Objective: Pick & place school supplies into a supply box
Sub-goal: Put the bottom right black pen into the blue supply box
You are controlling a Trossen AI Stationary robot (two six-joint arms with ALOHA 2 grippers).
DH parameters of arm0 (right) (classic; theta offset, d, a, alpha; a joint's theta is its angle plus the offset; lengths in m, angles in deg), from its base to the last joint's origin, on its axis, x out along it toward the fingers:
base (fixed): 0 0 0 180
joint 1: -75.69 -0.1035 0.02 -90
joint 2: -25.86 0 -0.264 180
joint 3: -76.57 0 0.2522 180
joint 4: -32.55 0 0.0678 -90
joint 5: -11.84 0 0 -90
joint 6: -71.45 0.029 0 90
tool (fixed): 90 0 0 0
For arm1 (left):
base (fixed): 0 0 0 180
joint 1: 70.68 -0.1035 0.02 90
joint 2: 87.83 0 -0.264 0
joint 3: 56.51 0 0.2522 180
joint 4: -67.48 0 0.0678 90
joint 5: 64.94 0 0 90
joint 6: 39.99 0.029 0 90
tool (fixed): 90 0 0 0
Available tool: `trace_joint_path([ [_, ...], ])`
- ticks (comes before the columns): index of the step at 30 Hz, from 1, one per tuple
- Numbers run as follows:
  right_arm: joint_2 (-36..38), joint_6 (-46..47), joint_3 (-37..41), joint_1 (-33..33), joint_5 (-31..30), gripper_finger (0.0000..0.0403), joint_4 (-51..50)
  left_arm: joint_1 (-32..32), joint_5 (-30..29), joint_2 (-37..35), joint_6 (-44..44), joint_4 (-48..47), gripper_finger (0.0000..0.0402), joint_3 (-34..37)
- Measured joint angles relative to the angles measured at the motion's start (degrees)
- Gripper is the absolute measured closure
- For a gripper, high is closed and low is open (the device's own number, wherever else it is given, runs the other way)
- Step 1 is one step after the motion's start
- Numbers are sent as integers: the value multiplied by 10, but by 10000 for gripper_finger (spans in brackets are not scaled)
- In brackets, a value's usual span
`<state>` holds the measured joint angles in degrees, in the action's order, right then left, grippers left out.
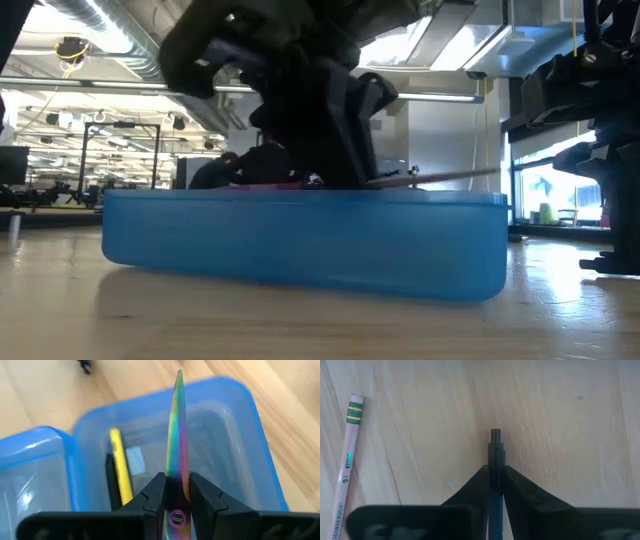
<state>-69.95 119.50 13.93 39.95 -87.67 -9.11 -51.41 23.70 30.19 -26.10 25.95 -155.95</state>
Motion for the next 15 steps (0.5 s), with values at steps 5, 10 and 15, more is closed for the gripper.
trace_joint_path([
  [5,0,11,0,0,0,349,0,0,26,0,40,-16,347,0],
  [10,0,12,0,0,0,349,3,0,26,0,59,-16,346,0],
  [15,0,12,0,0,-6,349,5,3,26,15,81,-16,346,0],
])
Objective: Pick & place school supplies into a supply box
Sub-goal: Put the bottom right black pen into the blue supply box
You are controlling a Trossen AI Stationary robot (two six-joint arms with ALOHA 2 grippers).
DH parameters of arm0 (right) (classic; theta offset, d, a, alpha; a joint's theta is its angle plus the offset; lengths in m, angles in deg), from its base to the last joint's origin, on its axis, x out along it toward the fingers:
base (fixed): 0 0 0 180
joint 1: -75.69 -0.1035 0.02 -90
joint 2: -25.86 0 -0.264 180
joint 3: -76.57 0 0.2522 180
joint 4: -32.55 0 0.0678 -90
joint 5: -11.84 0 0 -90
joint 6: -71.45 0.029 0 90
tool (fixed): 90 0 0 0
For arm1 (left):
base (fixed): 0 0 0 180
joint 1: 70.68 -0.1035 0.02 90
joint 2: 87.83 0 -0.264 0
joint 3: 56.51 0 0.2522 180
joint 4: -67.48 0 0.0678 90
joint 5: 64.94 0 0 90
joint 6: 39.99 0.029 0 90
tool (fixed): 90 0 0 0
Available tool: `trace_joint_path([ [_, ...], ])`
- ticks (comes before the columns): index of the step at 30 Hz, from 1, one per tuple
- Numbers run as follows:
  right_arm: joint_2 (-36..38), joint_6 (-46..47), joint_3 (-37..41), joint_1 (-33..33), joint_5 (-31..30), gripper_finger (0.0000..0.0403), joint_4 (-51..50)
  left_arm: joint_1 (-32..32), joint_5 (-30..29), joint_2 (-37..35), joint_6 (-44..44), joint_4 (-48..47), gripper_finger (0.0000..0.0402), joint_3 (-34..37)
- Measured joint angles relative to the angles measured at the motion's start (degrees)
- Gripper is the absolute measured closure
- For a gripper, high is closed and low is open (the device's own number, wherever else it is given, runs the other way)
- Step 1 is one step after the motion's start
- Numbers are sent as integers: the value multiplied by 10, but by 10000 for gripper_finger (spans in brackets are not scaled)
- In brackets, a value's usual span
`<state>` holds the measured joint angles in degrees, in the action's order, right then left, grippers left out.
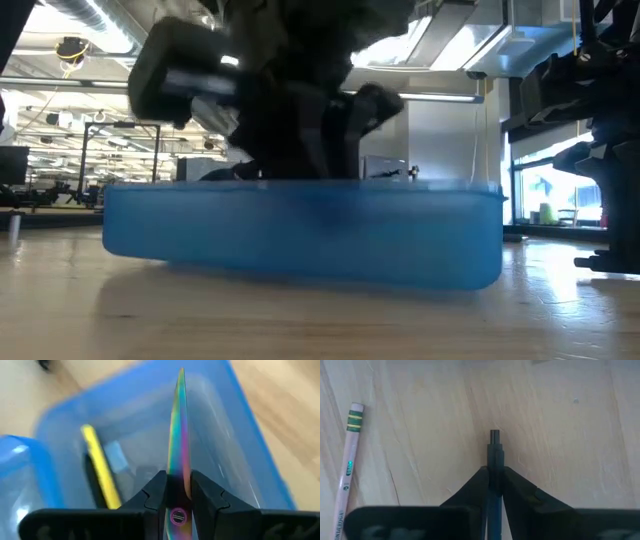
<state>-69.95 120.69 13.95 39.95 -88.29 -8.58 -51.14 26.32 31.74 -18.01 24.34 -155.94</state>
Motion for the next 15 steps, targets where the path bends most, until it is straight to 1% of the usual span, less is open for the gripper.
trace_joint_path([
  [8,0,0,0,0,0,349,1,0,6,17,-9,13,343,0],
  [15,0,-1,0,0,4,349,1,2,-2,13,-23,10,312,-1],
])
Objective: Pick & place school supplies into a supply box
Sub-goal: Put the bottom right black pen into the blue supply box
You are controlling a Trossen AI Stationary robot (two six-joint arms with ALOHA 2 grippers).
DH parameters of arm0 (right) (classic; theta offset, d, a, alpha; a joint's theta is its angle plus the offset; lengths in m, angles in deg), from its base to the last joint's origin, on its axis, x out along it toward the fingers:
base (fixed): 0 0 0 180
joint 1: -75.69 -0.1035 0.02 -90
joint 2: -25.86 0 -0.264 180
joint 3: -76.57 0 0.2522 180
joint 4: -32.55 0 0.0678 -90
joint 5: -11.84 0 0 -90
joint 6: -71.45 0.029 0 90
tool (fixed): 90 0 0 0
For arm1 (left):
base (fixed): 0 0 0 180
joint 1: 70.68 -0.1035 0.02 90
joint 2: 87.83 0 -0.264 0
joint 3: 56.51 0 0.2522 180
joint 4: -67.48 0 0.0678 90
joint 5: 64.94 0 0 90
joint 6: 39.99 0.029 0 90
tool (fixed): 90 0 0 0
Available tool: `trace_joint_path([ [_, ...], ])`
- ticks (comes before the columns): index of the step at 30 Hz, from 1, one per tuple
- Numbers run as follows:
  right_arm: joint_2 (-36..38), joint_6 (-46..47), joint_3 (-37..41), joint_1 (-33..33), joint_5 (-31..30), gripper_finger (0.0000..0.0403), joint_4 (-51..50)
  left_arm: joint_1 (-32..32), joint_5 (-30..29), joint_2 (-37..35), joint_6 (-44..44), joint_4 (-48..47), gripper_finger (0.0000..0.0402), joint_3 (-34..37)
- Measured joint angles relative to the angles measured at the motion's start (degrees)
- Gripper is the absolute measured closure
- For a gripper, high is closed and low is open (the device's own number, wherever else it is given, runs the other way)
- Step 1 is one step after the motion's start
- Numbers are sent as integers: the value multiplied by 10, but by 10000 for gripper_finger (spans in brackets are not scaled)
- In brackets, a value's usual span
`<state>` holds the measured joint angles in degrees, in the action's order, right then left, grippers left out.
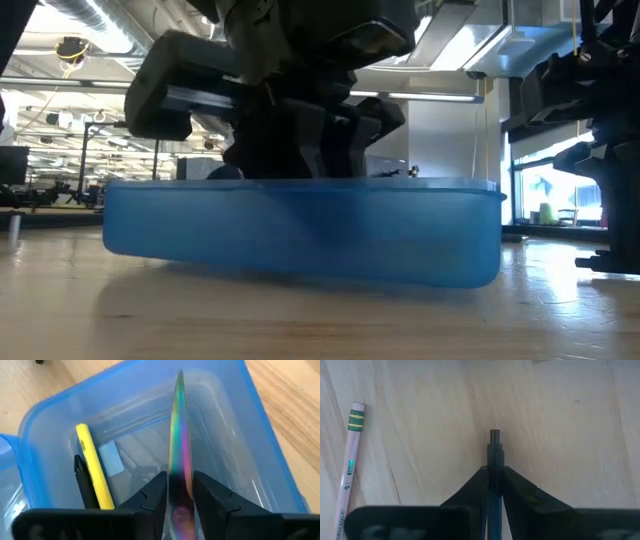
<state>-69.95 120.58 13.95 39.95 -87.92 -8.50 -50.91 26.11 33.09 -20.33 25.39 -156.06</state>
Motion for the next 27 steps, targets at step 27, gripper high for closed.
trace_joint_path([
  [27,1,-232,-174,13,-262,349,6,-80,9,-227,-149,49,311,176],
])
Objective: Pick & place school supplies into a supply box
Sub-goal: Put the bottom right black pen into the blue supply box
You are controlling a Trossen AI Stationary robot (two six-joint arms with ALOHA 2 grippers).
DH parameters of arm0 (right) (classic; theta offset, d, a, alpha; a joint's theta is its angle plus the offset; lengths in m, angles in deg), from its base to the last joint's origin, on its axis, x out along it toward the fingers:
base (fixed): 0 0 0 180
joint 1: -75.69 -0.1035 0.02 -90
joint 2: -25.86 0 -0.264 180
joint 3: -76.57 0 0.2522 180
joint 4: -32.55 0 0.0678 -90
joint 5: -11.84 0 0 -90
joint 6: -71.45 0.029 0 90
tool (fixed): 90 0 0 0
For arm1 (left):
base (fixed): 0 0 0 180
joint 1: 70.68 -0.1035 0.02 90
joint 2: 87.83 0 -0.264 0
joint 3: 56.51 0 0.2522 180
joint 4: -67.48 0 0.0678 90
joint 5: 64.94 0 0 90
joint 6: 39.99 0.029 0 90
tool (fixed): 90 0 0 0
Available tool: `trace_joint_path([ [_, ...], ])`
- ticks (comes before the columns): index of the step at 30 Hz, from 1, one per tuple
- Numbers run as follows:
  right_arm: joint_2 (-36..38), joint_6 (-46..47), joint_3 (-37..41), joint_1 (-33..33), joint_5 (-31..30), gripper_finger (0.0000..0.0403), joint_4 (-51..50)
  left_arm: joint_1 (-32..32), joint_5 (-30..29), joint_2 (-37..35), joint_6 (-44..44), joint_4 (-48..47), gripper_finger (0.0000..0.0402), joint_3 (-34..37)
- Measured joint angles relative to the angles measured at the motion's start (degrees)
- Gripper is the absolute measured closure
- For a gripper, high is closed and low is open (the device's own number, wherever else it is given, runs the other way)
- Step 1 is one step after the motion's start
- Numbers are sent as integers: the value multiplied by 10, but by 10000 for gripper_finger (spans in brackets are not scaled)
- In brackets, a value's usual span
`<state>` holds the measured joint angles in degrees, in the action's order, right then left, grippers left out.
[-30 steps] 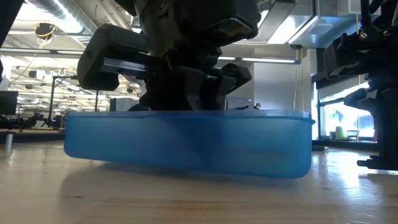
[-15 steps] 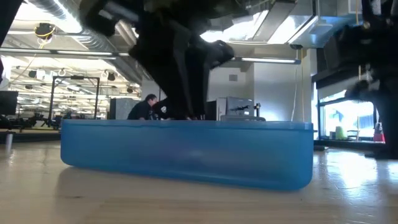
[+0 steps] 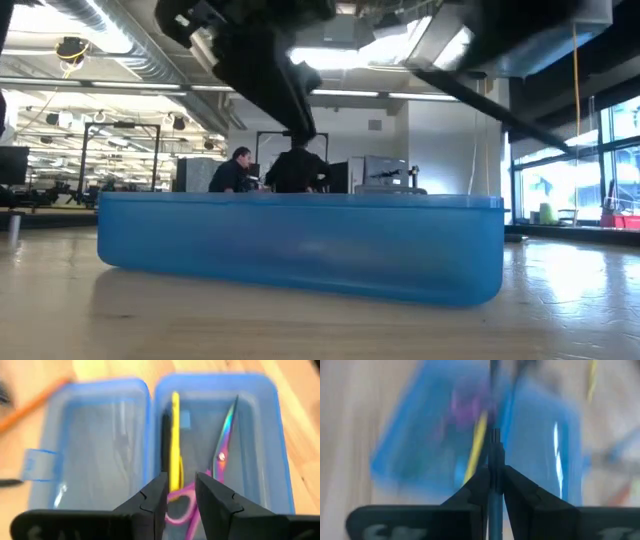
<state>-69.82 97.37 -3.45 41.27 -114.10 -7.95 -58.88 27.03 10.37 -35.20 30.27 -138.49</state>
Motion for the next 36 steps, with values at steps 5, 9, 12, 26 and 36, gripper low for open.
trace_joint_path([
  [5,-4,-143,12,37,42,349,220,-15,-46,-97,-34,69,311,111],
  [9,-30,-175,13,71,118,349,277,-22,-106,-155,-68,132,311,200],
  [12,-62,-175,13,99,166,349,313,-31,-147,-181,-98,180,311,257],
  [26,-123,-91,13,131,266,349,214,-47,-159,-195,-217,204,313,325],
  [36,-123,-124,13,131,266,349,106,-47,-171,-186,-253,206,313,325],
])
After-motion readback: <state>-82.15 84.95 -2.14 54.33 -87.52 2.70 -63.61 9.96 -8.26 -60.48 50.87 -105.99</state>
